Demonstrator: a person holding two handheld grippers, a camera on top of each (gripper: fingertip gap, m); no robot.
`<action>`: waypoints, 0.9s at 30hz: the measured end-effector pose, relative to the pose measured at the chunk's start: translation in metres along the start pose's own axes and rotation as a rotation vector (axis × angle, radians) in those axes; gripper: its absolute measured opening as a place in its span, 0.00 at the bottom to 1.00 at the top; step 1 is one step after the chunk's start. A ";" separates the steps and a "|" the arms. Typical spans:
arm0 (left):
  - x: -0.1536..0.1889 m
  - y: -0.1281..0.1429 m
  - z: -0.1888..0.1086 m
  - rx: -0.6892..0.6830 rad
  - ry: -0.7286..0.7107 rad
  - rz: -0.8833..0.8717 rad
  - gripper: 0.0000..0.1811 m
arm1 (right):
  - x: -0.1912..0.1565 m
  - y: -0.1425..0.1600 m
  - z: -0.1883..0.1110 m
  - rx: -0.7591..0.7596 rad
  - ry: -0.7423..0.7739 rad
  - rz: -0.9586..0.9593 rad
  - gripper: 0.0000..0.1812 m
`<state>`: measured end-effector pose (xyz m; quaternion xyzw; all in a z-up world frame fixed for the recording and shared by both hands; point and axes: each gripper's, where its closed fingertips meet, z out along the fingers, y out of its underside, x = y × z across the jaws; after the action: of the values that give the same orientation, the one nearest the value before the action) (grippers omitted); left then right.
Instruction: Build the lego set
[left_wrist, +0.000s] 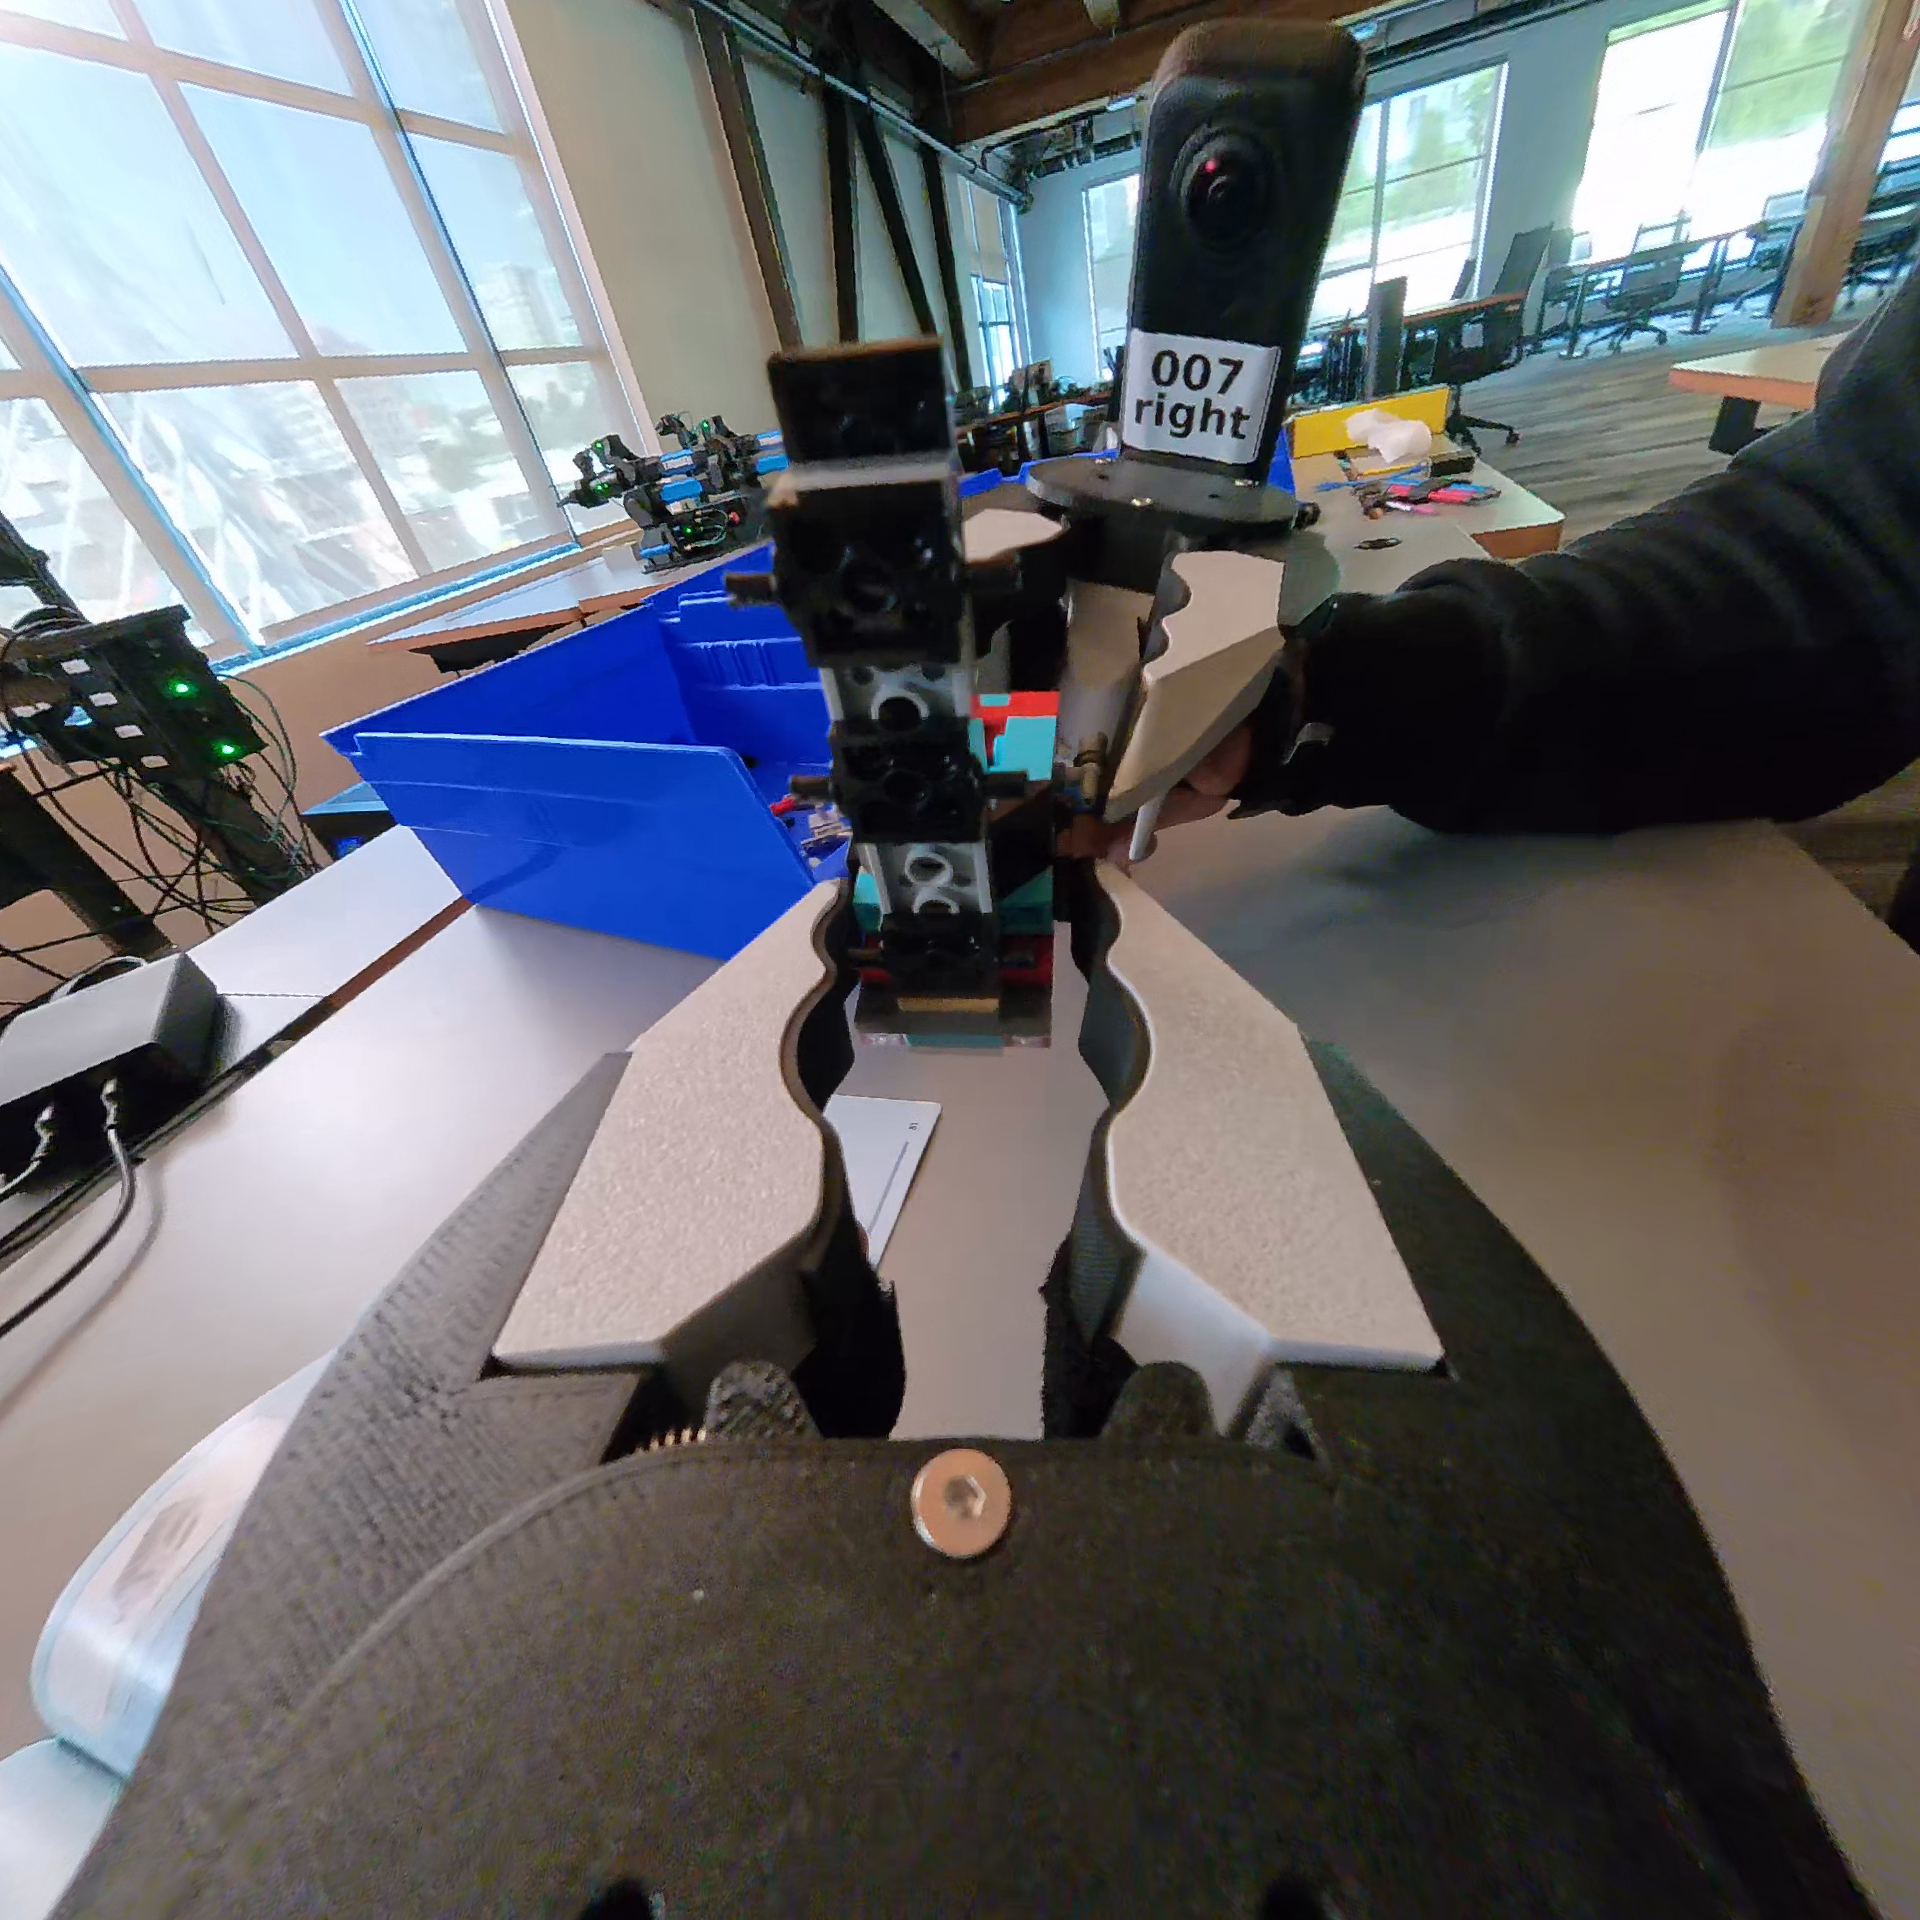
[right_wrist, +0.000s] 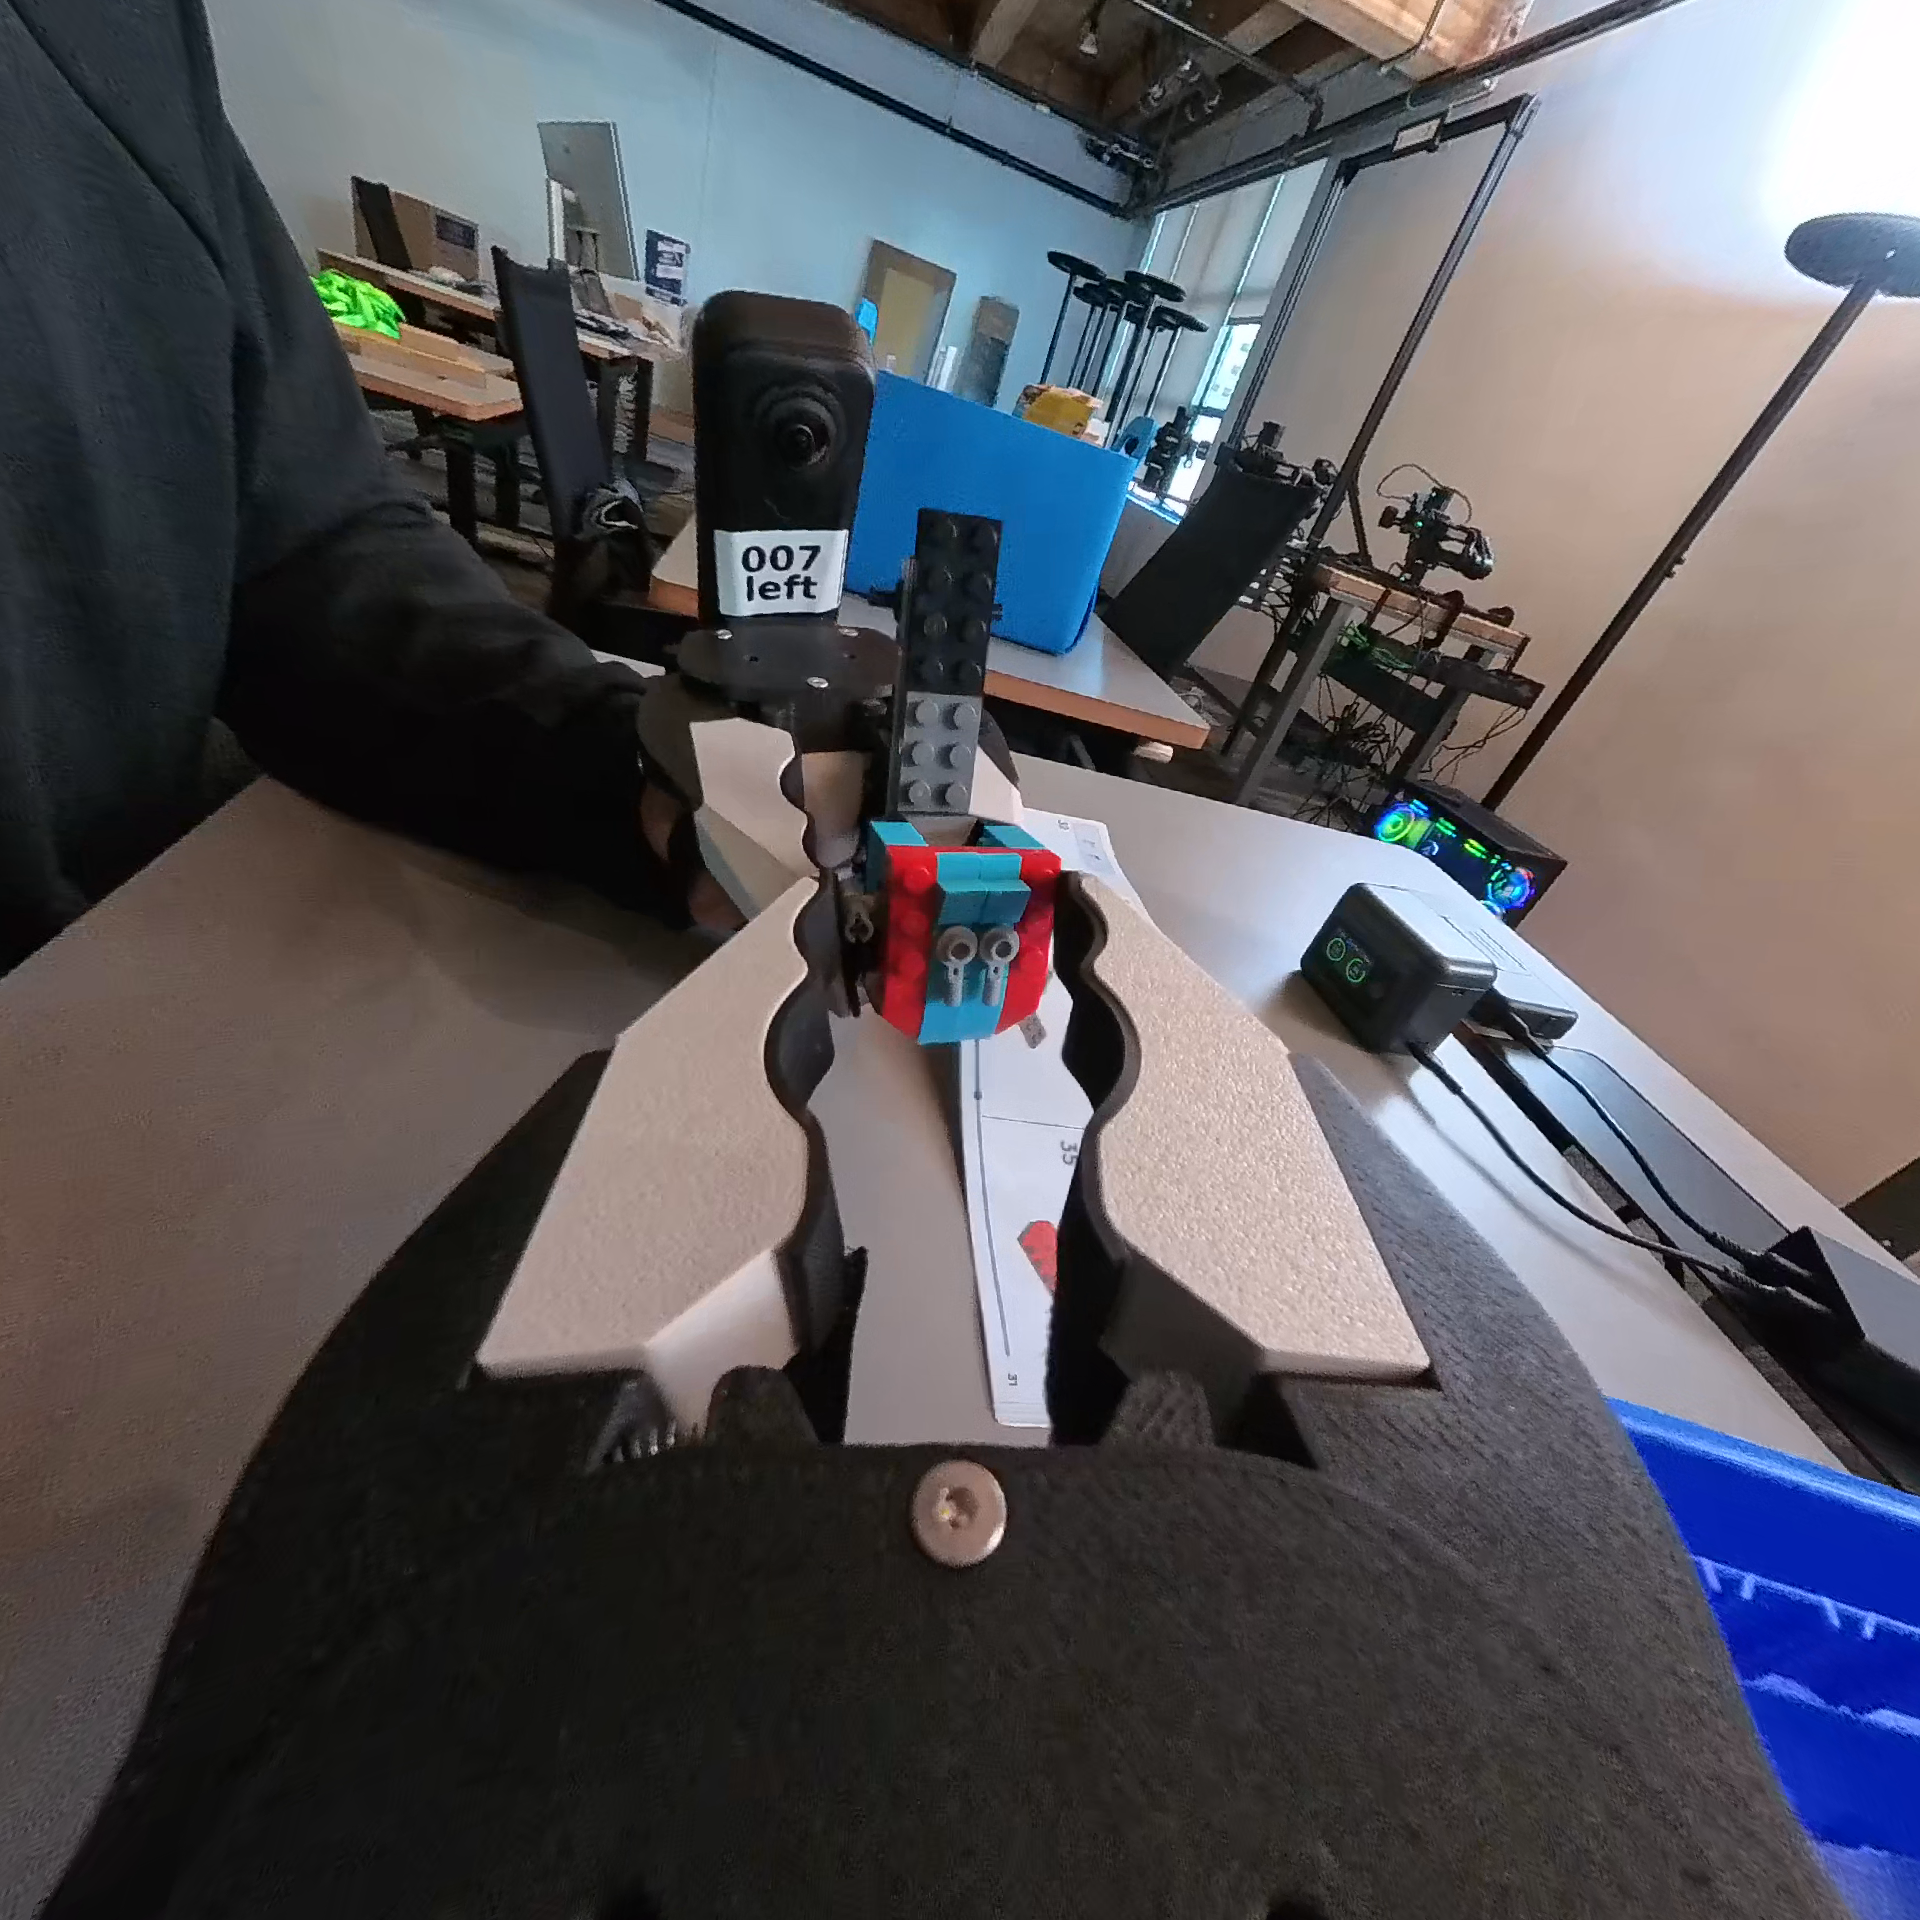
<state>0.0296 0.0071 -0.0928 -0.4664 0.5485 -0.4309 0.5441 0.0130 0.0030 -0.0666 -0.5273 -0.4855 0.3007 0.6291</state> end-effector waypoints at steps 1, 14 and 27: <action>0.000 0.001 0.000 -0.005 -0.001 0.007 0.23 | 0.000 0.001 0.000 -0.007 0.000 -0.003 0.23; -0.002 0.004 0.001 -0.032 -0.022 0.033 0.22 | 0.001 0.004 0.002 -0.038 0.001 0.001 0.23; -0.003 0.012 0.002 -0.097 -0.049 0.095 0.22 | 0.000 0.012 0.002 -0.108 -0.001 -0.046 0.23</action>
<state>0.0306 0.0126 -0.1037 -0.4760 0.5767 -0.3658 0.5541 0.0129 0.0072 -0.0777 -0.5492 -0.5133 0.2600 0.6060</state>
